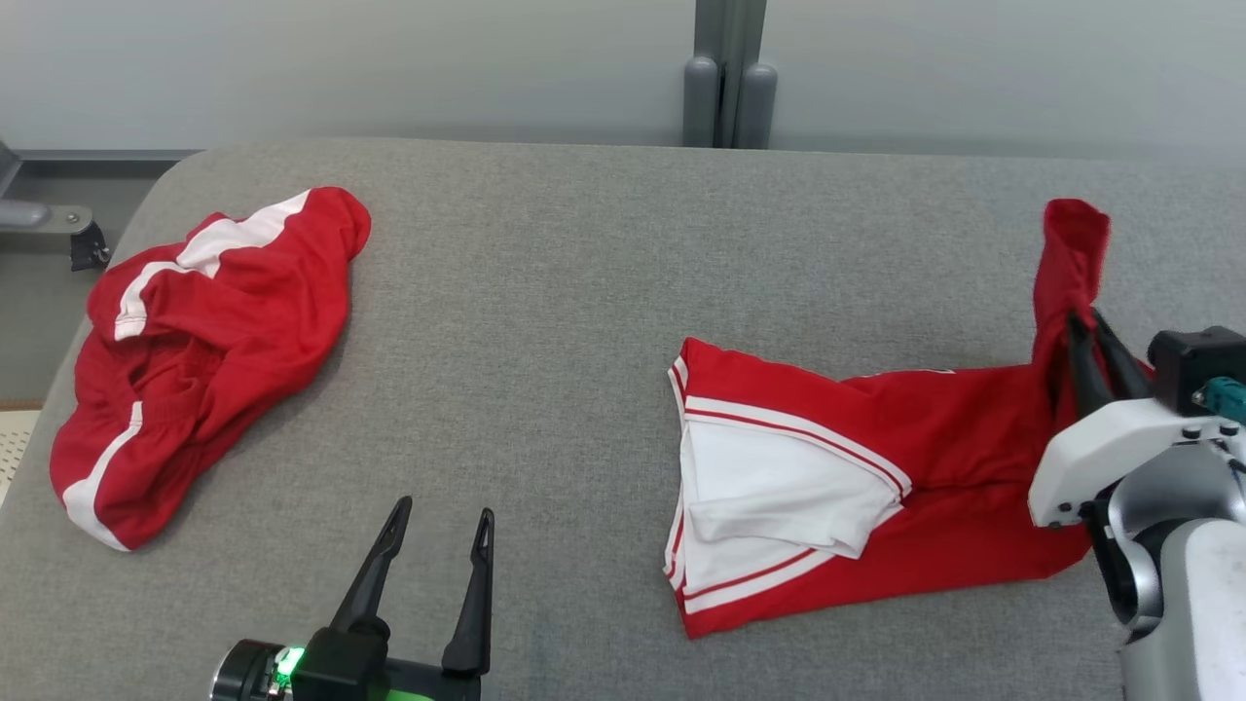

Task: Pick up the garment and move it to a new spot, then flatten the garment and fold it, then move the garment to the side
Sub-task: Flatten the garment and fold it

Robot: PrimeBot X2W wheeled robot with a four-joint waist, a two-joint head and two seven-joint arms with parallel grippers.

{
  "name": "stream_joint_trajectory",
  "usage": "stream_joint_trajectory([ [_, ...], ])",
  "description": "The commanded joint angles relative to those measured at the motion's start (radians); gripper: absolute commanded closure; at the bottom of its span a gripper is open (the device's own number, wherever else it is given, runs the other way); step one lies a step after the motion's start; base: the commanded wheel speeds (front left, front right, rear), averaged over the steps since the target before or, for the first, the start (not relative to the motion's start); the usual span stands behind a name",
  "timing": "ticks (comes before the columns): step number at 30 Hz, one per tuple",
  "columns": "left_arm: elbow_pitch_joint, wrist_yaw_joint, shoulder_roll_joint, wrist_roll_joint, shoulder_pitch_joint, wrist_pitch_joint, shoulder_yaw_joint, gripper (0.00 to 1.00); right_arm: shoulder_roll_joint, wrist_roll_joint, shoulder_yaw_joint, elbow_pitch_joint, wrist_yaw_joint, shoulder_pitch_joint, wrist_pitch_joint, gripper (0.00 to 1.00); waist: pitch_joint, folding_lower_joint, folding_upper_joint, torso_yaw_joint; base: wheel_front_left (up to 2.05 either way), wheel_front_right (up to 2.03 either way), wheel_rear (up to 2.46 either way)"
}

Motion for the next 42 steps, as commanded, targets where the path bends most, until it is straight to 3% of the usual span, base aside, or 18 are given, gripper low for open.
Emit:
stream_joint_trajectory([
  [1, 0.003, 0.002, 0.000, -0.008, 0.007, -0.003, -0.001, 0.00, 0.008, -0.007, 0.017, -0.015, -0.002, 0.021, 0.005, 1.00, -0.020, 0.0000, 0.0000, 0.027, 0.00, 0.00, 0.00],
  [10, 0.002, 0.005, 0.000, 0.002, 0.030, -0.003, 0.007, 0.00, 0.051, 0.031, 0.141, -0.027, -0.002, 0.091, -0.019, 1.00, -0.048, 0.0000, 0.0000, 0.083, 0.00, 0.00, 0.00],
  [18, 0.006, 0.012, 0.000, -0.008, 0.033, -0.003, -0.013, 0.00, 0.053, 0.147, 0.271, 0.096, -0.002, 0.088, -0.051, 1.00, -0.057, 0.0000, 0.0000, 0.139, 0.00, 0.00, 0.00],
  [28, 0.008, 0.019, 0.000, -0.013, 0.039, -0.003, -0.015, 0.00, 0.053, 0.173, 0.346, 0.197, -0.002, 0.057, -0.063, 1.00, -0.050, 0.0000, 0.0000, 0.186, 0.00, 0.00, 0.00],
  [29, 0.008, 0.020, 0.000, -0.013, 0.040, -0.003, -0.015, 0.00, 0.053, 0.186, 0.360, 0.203, -0.002, 0.055, -0.064, 0.92, -0.049, 0.0000, 0.0000, 0.187, 0.00, 0.00, 0.00],
  [31, 0.010, 0.021, 0.000, -0.017, 0.041, -0.003, -0.015, 0.00, 0.053, 0.237, 0.395, 0.207, -0.002, 0.053, -0.058, 0.54, -0.047, 0.0000, 0.0000, 0.183, 0.00, 0.00, 0.00],
  [32, 0.011, 0.023, 0.000, -0.018, 0.041, -0.003, -0.016, 0.00, 0.053, 0.250, 0.406, 0.205, -0.002, 0.049, -0.056, 0.17, -0.046, 0.0000, 0.0000, 0.179, 0.00, 0.00, 0.00],
  [33, 0.011, 0.027, 0.000, -0.021, 0.042, -0.003, -0.014, 0.00, 0.053, 0.260, 0.422, 0.201, -0.002, 0.043, -0.052, 0.00, -0.046, 0.0000, 0.0000, 0.172, 0.00, 0.00, 0.00],
  [37, 0.011, 0.030, 0.000, -0.026, 0.042, -0.003, -0.009, 0.00, 0.052, 0.304, 0.443, 0.170, -0.002, 0.032, -0.070, 0.00, -0.050, 0.0000, 0.0000, 0.132, 0.00, 0.00, 0.00],
  [42, 0.007, 0.029, 0.000, -0.019, 0.044, -0.003, -0.007, 0.00, 0.052, 0.276, 0.416, 0.118, -0.002, 0.019, -0.098, 0.00, -0.057, 0.0000, 0.0000, 0.058, 0.00, 0.00, 0.00],
])
